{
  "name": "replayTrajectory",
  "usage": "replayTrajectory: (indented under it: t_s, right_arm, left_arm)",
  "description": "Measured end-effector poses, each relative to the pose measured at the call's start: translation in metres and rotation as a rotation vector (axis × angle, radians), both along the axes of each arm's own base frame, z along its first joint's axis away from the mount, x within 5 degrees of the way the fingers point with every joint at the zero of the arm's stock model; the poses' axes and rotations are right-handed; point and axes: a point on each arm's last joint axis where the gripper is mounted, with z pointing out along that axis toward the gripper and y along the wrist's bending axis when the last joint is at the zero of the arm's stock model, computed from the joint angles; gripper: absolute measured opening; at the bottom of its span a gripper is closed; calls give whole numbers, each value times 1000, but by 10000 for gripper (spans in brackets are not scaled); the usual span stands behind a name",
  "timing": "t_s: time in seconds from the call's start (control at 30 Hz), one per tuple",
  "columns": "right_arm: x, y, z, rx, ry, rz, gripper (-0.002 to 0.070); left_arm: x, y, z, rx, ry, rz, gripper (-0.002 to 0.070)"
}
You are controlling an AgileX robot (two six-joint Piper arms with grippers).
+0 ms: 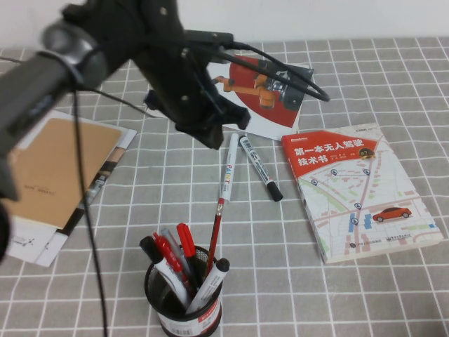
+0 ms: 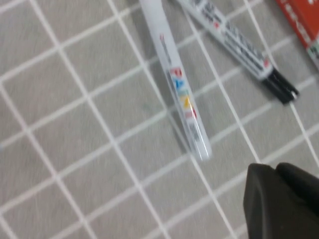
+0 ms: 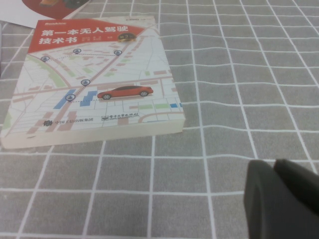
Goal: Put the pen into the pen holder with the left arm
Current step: Pick up the pen on the table
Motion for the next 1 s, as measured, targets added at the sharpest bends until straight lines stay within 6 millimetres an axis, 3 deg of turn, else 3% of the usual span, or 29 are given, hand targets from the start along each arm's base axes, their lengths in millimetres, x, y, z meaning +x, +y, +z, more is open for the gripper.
replayTrajectory:
  t_s: [0.37,0.47,0.67,1.0]
  right_arm:
    - [0,0,0,0,0,0,-15]
    - [0,0,0,0,0,0,-15]
    - [0,0,0,0,0,0,-15]
    - [0,0,0,0,0,0,-15]
  left_arm:
    - [27,-39,-37,48,-21,-35,1]
    - [29,-42,-41,51,-21,-51,57]
    - [32,-43,-50,67,-8,-26,290]
    - [39,-41,-75,142,6,-11,331]
